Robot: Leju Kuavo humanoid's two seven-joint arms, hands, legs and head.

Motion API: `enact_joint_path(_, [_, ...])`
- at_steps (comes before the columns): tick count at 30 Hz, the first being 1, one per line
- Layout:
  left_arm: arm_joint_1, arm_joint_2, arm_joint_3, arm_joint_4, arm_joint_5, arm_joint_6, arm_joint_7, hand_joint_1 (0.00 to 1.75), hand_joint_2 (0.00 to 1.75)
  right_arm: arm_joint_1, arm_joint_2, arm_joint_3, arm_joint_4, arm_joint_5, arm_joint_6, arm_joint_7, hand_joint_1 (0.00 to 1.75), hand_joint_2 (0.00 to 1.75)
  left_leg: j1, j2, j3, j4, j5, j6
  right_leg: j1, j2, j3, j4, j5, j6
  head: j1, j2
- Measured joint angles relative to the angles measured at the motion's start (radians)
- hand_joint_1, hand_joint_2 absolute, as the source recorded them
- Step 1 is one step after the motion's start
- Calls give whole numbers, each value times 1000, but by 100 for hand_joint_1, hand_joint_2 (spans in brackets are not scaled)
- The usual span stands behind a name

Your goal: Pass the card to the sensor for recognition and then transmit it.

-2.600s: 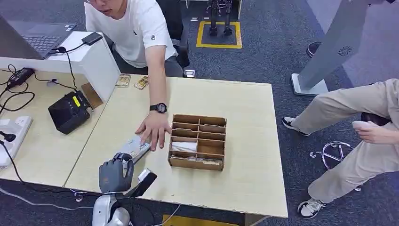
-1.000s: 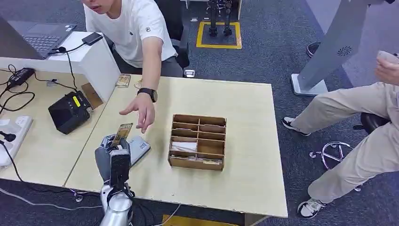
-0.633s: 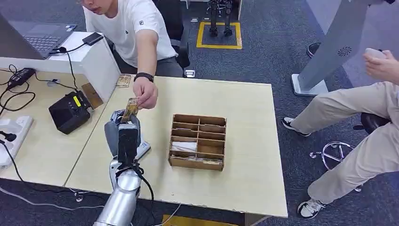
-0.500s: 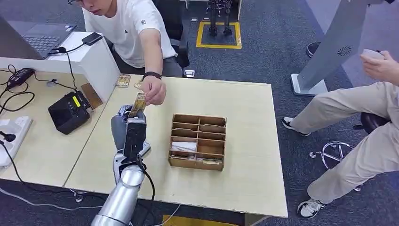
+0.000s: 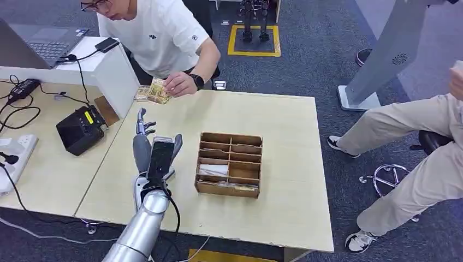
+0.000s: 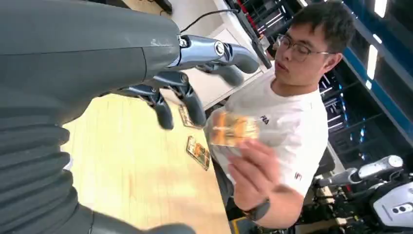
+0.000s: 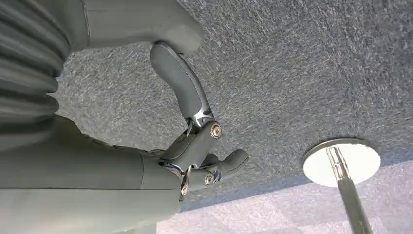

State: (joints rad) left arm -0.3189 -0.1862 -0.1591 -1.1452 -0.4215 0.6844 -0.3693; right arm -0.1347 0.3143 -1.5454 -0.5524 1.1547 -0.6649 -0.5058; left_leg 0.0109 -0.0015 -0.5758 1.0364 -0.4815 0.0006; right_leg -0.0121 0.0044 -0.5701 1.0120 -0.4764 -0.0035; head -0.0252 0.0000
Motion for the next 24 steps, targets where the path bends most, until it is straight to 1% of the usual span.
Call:
enact_joint_path(4, [36, 2, 0, -42, 60, 4, -66, 0, 175, 0, 0, 0, 0, -15, 0, 2, 0, 175, 0, 0, 0, 0, 0, 0, 0, 0, 0, 0, 0, 0, 0, 0])
enact_joint_path(5, [53, 2, 0, -66, 95, -4, -87, 0, 175, 0, 0, 0, 0, -16, 0, 3, 0, 175, 0, 0, 0, 0, 0, 0, 0, 0, 0, 0, 0, 0, 0, 0])
enact_joint_path(8, [108, 5, 0, -148, 173, -42, -143, 0, 175, 1, 0, 0, -3, -25, 0, 6, 0, 175, 0, 0, 0, 0, 0, 0, 0, 0, 0, 0, 0, 0, 0, 0])
enact_joint_path(12, [182, 13, -7, -265, 202, -92, -195, 0, 175, 1, 0, 0, -4, -32, 0, -2, 0, 175, 0, 0, 0, 0, 0, 0, 0, 0, -1, 0, 0, 0, 0, 0])
enact_joint_path(16, [250, 30, -49, -369, 222, -166, -240, 0, 175, 1, 0, 0, -7, -32, 0, -5, 0, 175, 0, 0, -1, 0, 0, 0, 0, 0, -1, 0, 0, 0, 0, 0])
enact_joint_path(17, [263, 35, -64, -392, 225, -179, -245, 0, 175, 1, 0, 0, -8, -32, 0, -5, 0, 175, 0, 0, -1, 0, 0, 0, 0, 0, -1, 0, 0, 0, 0, 0])
enact_joint_path(19, [280, 42, -83, -421, 226, -185, -250, 0, 175, 1, 0, 0, -8, -32, 0, -5, 0, 175, 0, 0, -1, 0, 0, 0, 0, 0, -1, 0, 0, 0, 0, 0])
enact_joint_path(22, [295, 51, -95, -451, 227, -192, -252, 0, 175, 1, 0, 0, -8, -32, 0, -5, 0, 175, 0, 0, 0, 0, 0, 0, 0, 0, -1, 0, 0, 0, 0, 0])
enact_joint_path(24, [305, 62, -110, -471, 226, -238, -259, 0, 175, 1, 0, 0, -8, -33, 0, -10, 0, 175, 0, 0, 0, 0, 0, 0, 0, 0, -1, 0, 0, 0, 0, 0])
